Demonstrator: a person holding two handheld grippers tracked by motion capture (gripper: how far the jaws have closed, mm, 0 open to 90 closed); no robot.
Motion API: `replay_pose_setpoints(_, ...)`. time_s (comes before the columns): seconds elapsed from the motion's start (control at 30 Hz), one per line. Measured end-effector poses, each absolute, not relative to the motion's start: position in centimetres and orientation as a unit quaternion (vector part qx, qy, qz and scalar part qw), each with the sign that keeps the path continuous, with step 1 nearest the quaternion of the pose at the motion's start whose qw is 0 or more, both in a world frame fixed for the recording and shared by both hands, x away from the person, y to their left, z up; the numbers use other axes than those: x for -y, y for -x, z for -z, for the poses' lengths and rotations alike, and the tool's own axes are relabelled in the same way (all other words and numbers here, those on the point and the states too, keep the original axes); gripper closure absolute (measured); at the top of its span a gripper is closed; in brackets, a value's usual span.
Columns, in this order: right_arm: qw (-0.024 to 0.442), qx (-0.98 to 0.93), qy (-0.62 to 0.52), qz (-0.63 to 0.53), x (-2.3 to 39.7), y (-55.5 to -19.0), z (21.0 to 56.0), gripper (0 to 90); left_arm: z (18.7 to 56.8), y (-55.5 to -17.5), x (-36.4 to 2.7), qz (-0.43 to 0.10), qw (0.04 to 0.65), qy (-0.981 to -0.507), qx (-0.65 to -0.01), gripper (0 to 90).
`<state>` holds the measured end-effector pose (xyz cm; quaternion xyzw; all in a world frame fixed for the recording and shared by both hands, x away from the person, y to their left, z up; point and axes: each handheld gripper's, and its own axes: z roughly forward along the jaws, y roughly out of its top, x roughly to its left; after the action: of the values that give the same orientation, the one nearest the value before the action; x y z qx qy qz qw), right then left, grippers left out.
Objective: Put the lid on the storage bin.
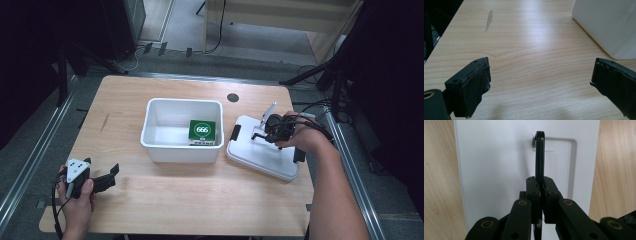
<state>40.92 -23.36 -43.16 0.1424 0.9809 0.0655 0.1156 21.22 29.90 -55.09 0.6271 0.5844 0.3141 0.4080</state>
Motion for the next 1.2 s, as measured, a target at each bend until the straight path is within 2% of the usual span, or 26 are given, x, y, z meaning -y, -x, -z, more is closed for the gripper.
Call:
replay_pose_setpoints(0.8, 0.156, -0.979, -0.108, -0.078, 22.3, -40.7, 33.4, 85.6, 55.1, -21.2, -29.9, -0.315, 0.409, -0.628, -0.583, 2.8)
replay_pose_setpoints(1.2, 0.152, -0.980, -0.089, -0.087, 19.9, -40.7, 31.6, 85.6, 55.1, -21.2, -29.9, -0.315, 0.408, -0.629, -0.582, 2.9)
